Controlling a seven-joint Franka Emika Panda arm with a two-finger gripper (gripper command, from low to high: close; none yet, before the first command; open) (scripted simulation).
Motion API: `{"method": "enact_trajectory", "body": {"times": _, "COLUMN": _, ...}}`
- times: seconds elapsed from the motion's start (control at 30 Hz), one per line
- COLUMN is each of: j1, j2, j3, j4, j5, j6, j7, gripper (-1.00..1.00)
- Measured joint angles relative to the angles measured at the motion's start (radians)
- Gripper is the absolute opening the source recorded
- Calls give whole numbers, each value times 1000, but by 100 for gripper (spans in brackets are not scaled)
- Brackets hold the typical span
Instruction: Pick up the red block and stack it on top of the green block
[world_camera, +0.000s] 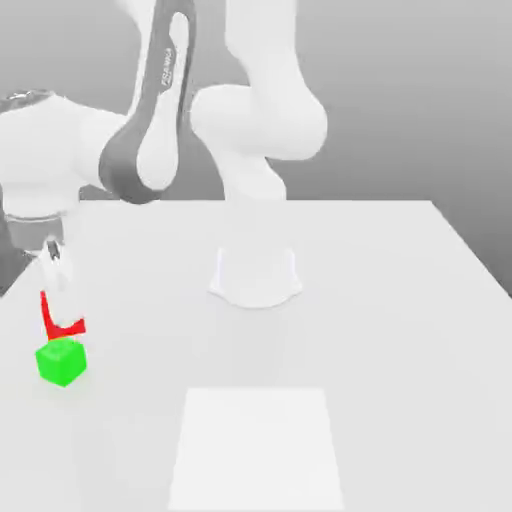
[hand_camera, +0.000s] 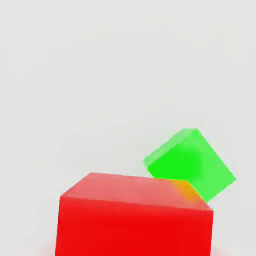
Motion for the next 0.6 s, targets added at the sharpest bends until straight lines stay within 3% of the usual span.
{"method": "enact_trajectory", "body": {"times": 0.17, "j1": -6, "j2": 158, "j3": 15, "j4": 7, "j5": 94, "j6": 146, "j7": -81, "gripper": -100}}
{"method": "enact_trajectory", "body": {"times": 0.2, "j1": -11, "j2": 184, "j3": 23, "j4": 8, "j5": 110, "j6": 172, "j7": -93, "gripper": 100}}
{"method": "enact_trajectory", "body": {"times": 0.43, "j1": -13, "j2": 187, "j3": 25, "j4": 8, "j5": 112, "j6": 174, "j7": -95, "gripper": 100}}
{"method": "enact_trajectory", "body": {"times": 0.6, "j1": -28, "j2": 36, "j3": 18, "j4": 2, "j5": 23, "j6": 32, "j7": -32, "gripper": 100}}
